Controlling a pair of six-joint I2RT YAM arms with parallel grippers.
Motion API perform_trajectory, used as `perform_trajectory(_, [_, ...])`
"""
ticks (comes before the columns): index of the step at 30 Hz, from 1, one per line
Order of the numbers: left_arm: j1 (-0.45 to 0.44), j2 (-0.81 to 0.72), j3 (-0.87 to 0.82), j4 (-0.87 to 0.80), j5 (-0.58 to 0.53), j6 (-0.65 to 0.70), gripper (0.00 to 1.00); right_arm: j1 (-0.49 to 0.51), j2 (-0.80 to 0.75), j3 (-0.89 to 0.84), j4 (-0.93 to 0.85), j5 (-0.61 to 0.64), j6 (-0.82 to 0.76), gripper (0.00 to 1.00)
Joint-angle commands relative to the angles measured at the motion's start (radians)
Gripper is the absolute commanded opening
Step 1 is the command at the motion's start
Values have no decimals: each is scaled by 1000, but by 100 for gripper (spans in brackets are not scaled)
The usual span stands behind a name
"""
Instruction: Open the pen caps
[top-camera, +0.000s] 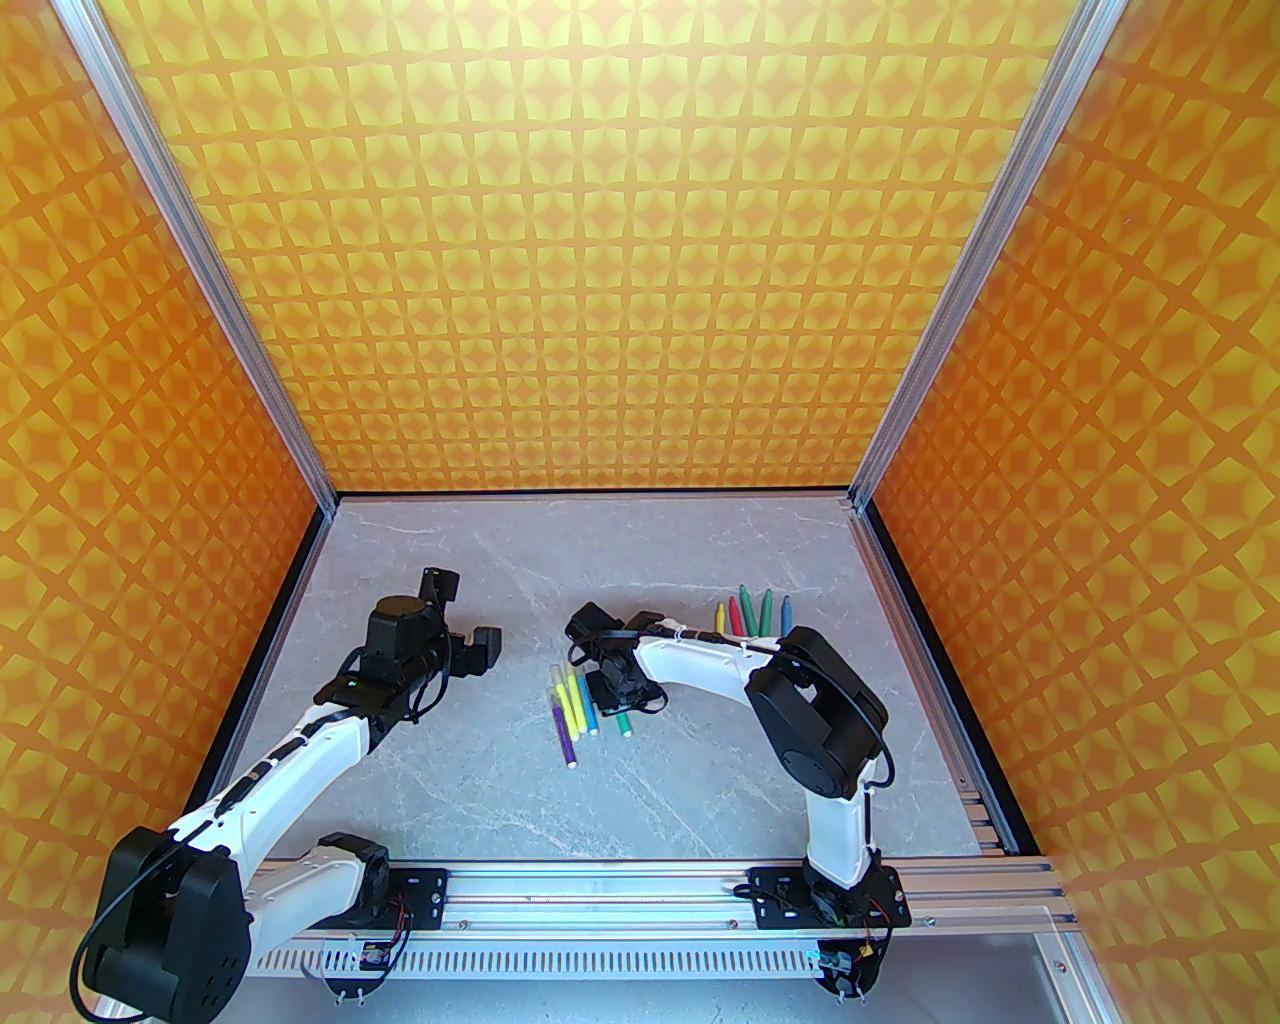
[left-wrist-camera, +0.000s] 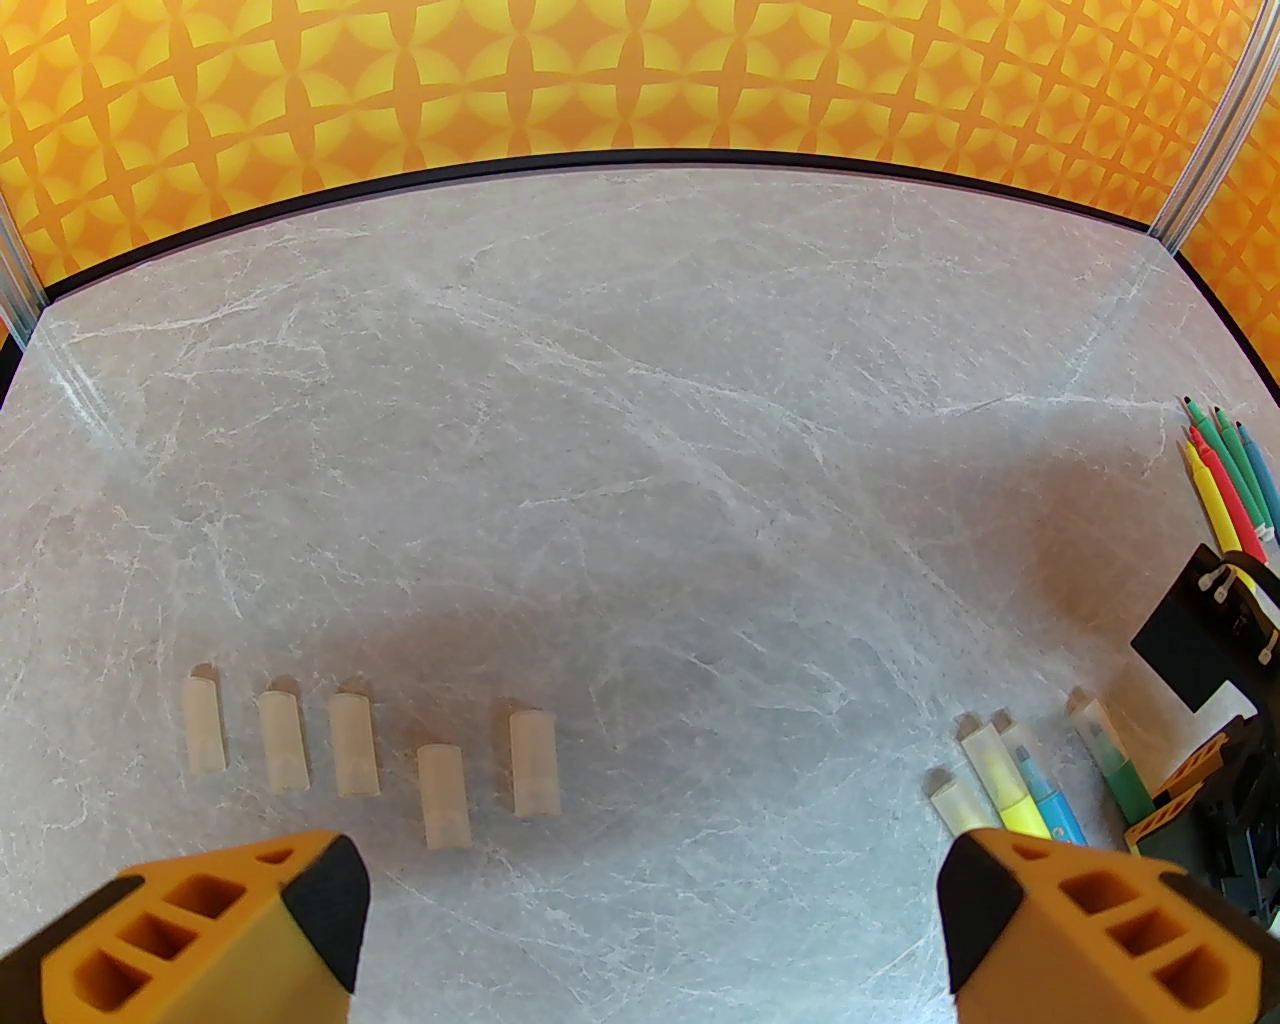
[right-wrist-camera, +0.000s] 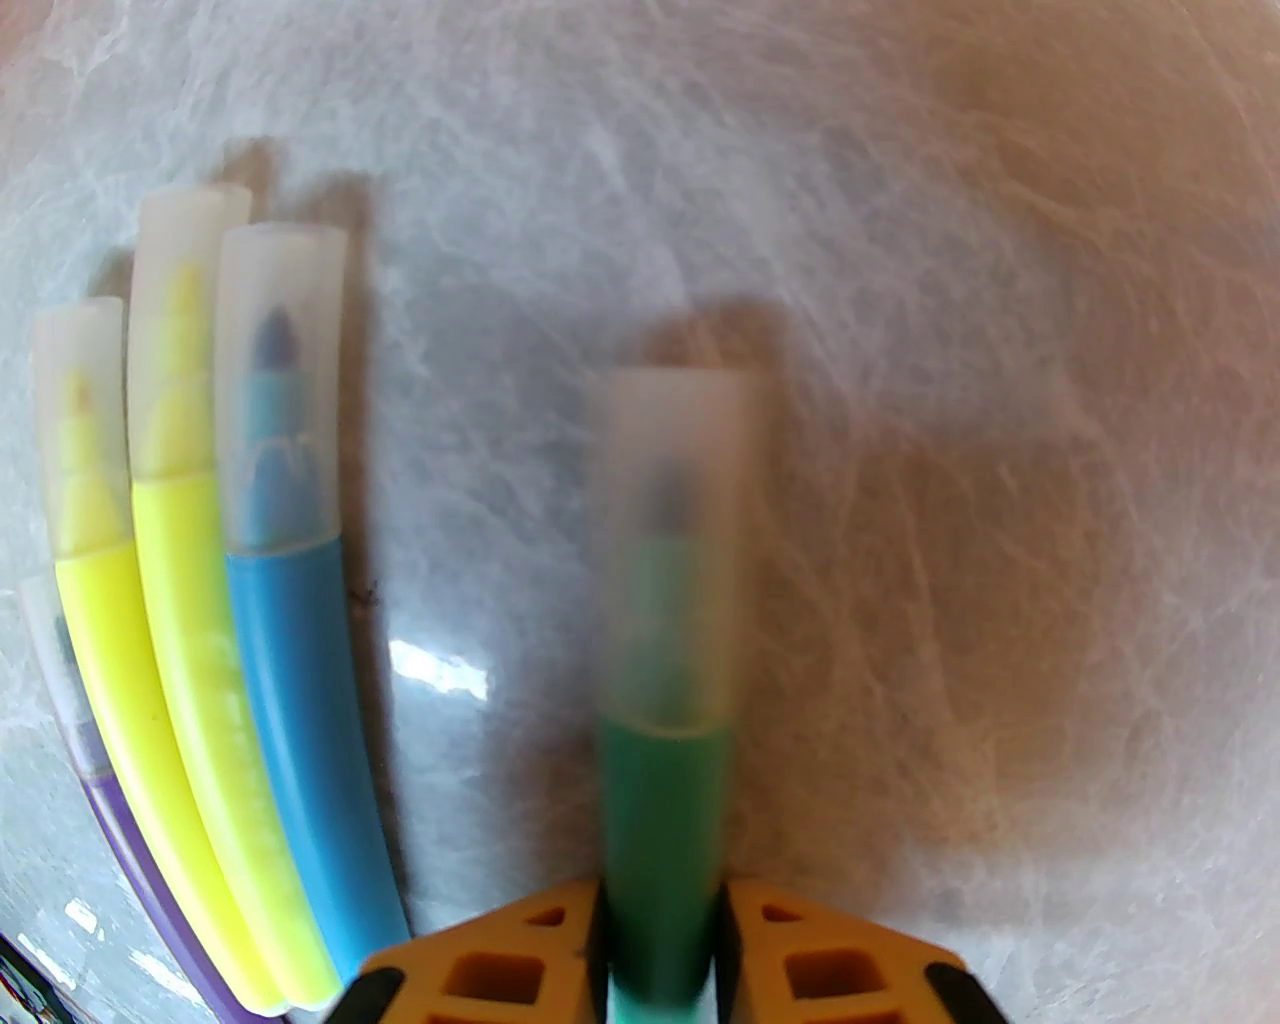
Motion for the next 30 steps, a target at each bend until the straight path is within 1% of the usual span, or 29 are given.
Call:
perform_trajectory(1, [5, -2, -2, 0, 27, -15, 99, -21, 66, -1, 34, 43, -40, 21])
perform_trajectory(7, [5, 7, -2, 4, 41, -18, 99, -21, 52, 10, 17, 50, -67, 16])
perform_trajectory(10, [5, 17, 3, 5, 61, -18, 99, -21, 17, 10, 20, 38, -81, 13])
perform_trajectory(12, [5, 25, 15, -6, 115, -11, 99, -21, -27, 6, 32, 20, -90, 11])
perform_trajectory(17, [5, 67, 48, -13, 293, -6, 99, -21, -135, -2, 47, 3, -113, 8])
perform_trajectory(21, [3, 100, 67, -6, 384, -21, 99, -21, -225, -30, 86, -12, -144, 3])
perform_trajectory(26, [3, 102, 66, 48, 474, -71, 99, -21, -356, -137, 231, -98, -213, 1])
perform_trajectory(30, [3, 101, 64, 119, 582, -126, 100, -21, -450, -220, 355, -151, -243, 0])
